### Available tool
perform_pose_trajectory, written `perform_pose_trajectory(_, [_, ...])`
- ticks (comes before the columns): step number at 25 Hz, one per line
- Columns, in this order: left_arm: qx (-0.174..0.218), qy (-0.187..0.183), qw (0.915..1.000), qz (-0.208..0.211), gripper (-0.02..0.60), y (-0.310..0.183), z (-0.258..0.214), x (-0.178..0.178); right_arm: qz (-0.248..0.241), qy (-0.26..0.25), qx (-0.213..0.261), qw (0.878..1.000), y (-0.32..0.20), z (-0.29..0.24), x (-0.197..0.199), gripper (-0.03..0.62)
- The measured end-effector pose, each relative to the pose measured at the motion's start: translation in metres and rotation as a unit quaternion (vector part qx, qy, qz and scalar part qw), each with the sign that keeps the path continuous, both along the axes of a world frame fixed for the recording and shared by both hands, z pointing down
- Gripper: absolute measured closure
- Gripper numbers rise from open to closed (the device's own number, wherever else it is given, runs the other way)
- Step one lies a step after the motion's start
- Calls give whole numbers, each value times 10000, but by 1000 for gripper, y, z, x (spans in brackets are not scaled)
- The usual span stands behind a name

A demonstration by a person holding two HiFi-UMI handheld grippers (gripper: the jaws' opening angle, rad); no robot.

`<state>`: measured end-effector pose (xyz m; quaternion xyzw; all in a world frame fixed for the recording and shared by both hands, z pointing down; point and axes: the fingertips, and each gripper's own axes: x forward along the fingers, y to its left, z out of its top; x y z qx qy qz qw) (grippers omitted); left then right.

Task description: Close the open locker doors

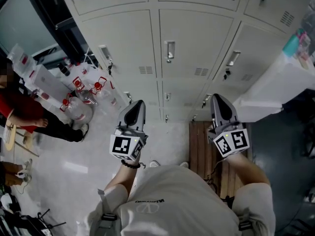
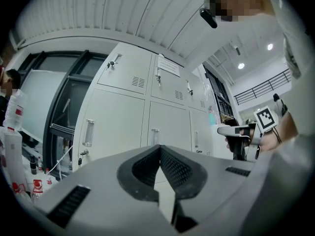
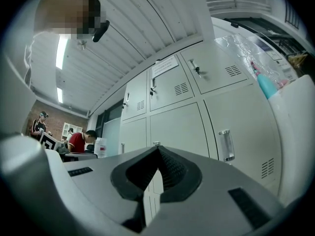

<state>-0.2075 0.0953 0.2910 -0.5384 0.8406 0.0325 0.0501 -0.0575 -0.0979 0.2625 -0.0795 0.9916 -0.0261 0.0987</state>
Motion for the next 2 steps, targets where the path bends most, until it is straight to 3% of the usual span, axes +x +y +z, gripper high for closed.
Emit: perform_pose_trajectory(2, [4,-12,10000,-9,577,-1,0,0,-41,-5,14,10000,1,0,-2,586])
